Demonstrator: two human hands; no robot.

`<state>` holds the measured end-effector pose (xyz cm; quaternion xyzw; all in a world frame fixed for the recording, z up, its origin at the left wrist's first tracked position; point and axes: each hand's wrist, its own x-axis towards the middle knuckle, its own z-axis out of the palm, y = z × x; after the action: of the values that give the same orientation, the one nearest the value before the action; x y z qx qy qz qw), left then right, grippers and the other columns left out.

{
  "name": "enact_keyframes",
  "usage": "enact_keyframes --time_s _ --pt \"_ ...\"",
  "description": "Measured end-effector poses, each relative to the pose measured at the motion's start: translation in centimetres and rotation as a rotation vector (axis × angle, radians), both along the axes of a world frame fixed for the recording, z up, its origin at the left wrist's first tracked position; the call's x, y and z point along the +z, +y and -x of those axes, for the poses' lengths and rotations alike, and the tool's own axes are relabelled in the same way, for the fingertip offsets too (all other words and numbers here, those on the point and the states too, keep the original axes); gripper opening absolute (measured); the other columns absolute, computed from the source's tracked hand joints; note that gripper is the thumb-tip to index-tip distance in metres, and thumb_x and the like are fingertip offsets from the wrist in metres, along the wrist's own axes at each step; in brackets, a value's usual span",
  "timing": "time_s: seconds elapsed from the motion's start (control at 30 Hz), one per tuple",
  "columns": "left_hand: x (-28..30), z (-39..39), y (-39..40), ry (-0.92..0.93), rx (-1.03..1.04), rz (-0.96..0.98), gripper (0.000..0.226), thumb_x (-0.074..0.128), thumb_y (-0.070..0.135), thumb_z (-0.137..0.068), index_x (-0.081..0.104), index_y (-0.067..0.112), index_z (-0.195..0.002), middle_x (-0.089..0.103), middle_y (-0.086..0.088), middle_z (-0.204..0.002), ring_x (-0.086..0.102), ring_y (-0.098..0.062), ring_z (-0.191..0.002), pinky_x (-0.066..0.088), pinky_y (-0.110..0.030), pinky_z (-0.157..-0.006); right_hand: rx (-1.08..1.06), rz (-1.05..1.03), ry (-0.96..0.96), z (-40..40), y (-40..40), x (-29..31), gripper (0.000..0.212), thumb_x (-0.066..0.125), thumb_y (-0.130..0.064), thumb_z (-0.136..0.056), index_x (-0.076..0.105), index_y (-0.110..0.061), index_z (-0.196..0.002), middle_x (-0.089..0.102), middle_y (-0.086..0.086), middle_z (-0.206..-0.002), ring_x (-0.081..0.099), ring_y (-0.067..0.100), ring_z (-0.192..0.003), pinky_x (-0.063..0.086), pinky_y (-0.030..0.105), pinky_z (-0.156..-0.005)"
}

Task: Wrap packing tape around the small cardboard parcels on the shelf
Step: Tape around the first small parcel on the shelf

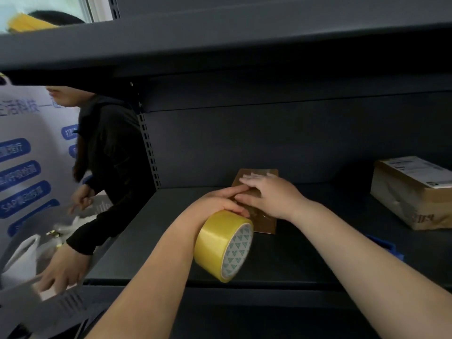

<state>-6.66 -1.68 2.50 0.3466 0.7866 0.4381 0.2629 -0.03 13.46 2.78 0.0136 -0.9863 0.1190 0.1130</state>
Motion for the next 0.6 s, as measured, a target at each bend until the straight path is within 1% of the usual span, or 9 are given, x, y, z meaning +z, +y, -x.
enact_keyframes --time_s 0.07,0.1,0.17,0.27,0.33,0.4,0.47,0.5,0.6 --pt "-0.3 0.1 -0.5 -0.011 -0.013 -0.008 0.067 0.057 0.003 -0.086 0.032 0.030 -0.142 0.072 0.015 -0.069 0.066 0.004 -0.075 0.043 -0.023 -0.092 0.004 0.015 0.019 0.2 0.1 -0.3 0.063 0.043 -0.055 -0.090 0.032 -0.026 -0.145 0.027 -0.006 -0.154 0.022 0.015 -0.141 0.019 0.031 -0.112" --pt "-0.4 0.0 -0.8 -0.045 -0.025 -0.028 0.069 0.056 0.002 -0.086 0.030 0.030 -0.143 0.073 0.012 -0.071 0.068 0.000 -0.077 0.043 -0.027 -0.095 0.006 0.016 0.013 0.3 0.2 -0.3 0.063 0.043 -0.054 -0.091 0.031 -0.026 -0.145 0.026 -0.006 -0.154 0.022 0.014 -0.141 0.018 0.030 -0.112" --pt "-0.7 -0.1 -1.6 -0.136 -0.037 -0.089 0.071 0.054 -0.002 -0.086 0.027 0.028 -0.144 0.073 0.004 -0.069 0.070 -0.009 -0.077 0.046 -0.032 -0.094 0.015 -0.009 0.004 0.3 0.1 -0.4 0.061 0.040 -0.053 -0.092 0.030 -0.025 -0.146 0.025 -0.006 -0.154 0.021 0.012 -0.141 0.015 0.029 -0.113" --pt "-0.9 -0.8 -3.2 -0.185 -0.005 -0.254 0.067 0.054 -0.004 -0.084 0.035 0.027 -0.140 0.072 0.001 -0.067 0.069 -0.017 -0.081 0.044 -0.040 -0.098 0.020 -0.093 0.026 0.2 -0.4 -0.3 0.062 0.036 -0.054 -0.093 0.030 -0.022 -0.146 0.027 -0.003 -0.154 0.024 0.012 -0.141 0.016 0.031 -0.113" --pt "-1.3 -1.5 -4.1 -0.252 0.046 -0.431 0.064 0.059 -0.004 -0.077 0.046 0.026 -0.132 0.071 -0.003 -0.066 0.069 -0.019 -0.076 0.051 -0.037 -0.088 0.020 -0.131 0.040 0.2 -1.1 -0.3 0.063 0.036 -0.055 -0.093 0.033 -0.019 -0.144 0.031 0.000 -0.152 0.028 0.015 -0.139 0.020 0.033 -0.112" --pt "-1.4 -2.0 -5.3 -0.354 0.078 -0.664 0.068 0.073 0.001 -0.063 0.055 0.020 -0.125 0.069 -0.008 -0.063 0.070 -0.019 -0.068 0.057 -0.032 -0.074 0.018 -0.185 0.064 0.2 -2.1 -0.3 0.064 0.036 -0.056 -0.092 0.035 -0.018 -0.144 0.033 0.001 -0.151 0.031 0.017 -0.137 0.024 0.033 -0.111" --pt "-1.1 -2.2 -6.3 -0.329 0.085 -0.808 0.076 0.090 0.013 -0.046 0.064 0.018 -0.116 0.069 -0.009 -0.063 0.070 -0.020 -0.066 0.057 -0.029 -0.068 0.018 -0.225 0.081 0.3 -3.3 -0.3 0.065 0.036 -0.056 -0.092 0.034 -0.017 -0.144 0.034 0.002 -0.151 0.031 0.018 -0.137 0.024 0.033 -0.110" --pt "-0.7 -2.6 -6.8 -0.281 0.080 -0.852 0.075 0.093 0.020 -0.040 0.069 0.018 -0.110 0.069 -0.007 -0.063 0.070 -0.019 -0.066 0.057 -0.028 -0.067 0.026 -0.230 0.078 0.5 -3.9 -0.3 0.065 0.036 -0.056 -0.092 0.034 -0.016 -0.144 0.034 0.003 -0.151 0.031 0.019 -0.138 0.024 0.034 -0.111" --pt "0.3 -3.5 -8.4 -0.099 0.099 -0.879 0.060 0.093 0.036 -0.031 0.077 0.020 -0.086 0.070 -0.003 -0.062 0.071 -0.016 -0.063 0.058 -0.026 -0.063 0.072 -0.224 0.019 1.0 -5.8 -0.1 0.064 0.037 -0.051 -0.094 0.030 -0.014 -0.145 0.031 0.004 -0.152 0.024 0.020 -0.140 0.015 0.038 -0.115"
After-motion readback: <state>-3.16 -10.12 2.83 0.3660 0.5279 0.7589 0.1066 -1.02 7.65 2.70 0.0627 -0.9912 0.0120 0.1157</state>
